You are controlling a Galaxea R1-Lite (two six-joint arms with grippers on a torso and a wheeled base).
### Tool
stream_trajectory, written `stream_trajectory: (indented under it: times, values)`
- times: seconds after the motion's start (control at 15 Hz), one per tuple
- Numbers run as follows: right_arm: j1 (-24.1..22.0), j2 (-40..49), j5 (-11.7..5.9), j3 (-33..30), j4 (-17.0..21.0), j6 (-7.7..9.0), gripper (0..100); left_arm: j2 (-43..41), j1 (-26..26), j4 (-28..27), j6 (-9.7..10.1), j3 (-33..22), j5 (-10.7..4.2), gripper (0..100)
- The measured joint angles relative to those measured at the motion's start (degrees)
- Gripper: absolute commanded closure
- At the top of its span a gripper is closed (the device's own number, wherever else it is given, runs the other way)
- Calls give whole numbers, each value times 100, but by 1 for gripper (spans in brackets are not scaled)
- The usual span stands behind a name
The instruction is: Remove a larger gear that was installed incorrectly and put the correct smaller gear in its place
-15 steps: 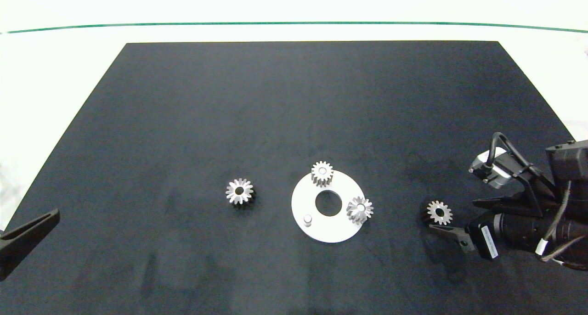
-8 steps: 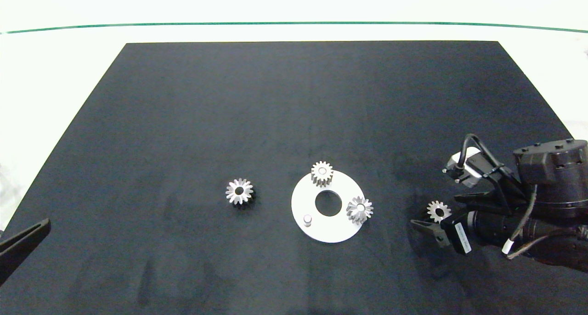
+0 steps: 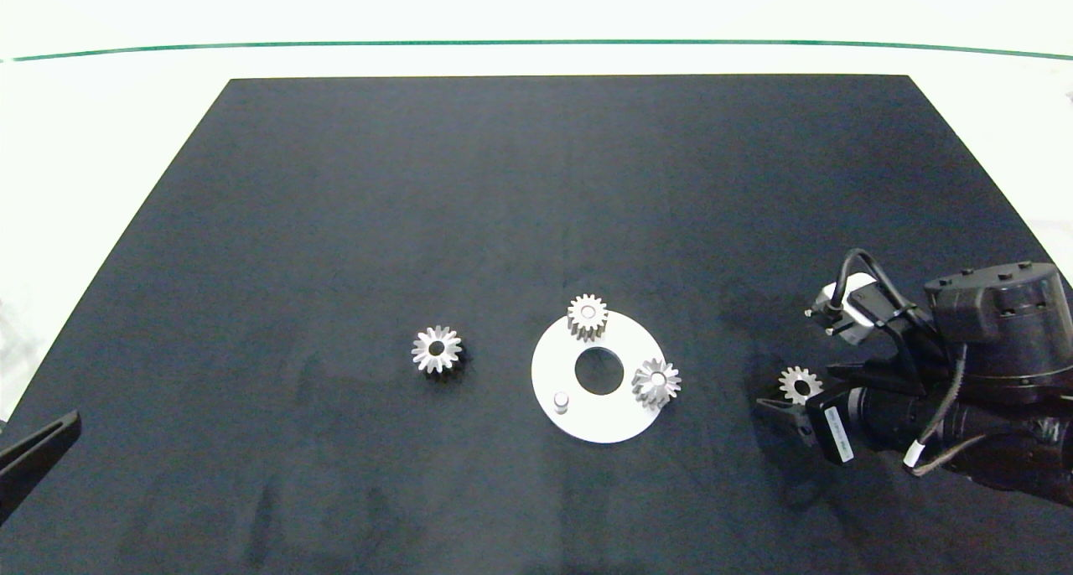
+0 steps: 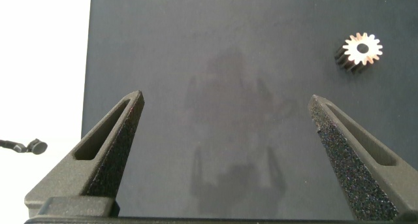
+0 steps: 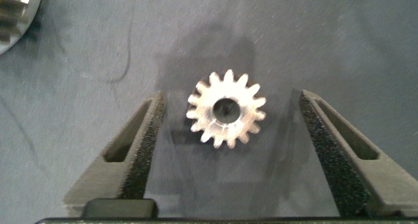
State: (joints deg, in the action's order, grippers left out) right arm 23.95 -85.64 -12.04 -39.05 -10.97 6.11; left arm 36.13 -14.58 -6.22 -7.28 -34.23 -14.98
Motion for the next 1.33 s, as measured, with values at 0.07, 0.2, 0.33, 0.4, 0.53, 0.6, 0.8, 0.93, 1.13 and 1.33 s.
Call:
stream_trajectory:
  times: [0.07,0.2,0.33,0.4,0.53,0.6,0.8,0.93,1.13,1.33]
  values:
    - [2,-2,-9,18,-11,-5,24,-6,0,2,0,0,-1,0]
    - [-1,0,-11,27,-18,-33,27,-17,0,5,1,4,0,0]
    - [-6,0,-11,29,-27,-126,32,-33,0,0,1,24,0,0]
    - [-9,0,-11,29,-27,-149,33,-39,0,2,1,41,5,0]
    - [-1,-6,-9,44,-33,-283,38,-44,0,2,1,66,-1,0]
    - [0,-16,-7,51,-35,-328,39,-44,0,2,1,72,-1,0]
    - [-1,-38,-2,62,-46,-396,45,-56,0,7,1,77,-1,0]
    - [-1,-44,-2,62,-46,-402,50,-80,0,5,1,96,2,0]
    - [-6,-44,1,68,-51,-427,55,-127,0,0,1,177,0,0]
    - [-9,-60,-5,190,-379,-424,62,-162,0,0,-10,232,-1,0]
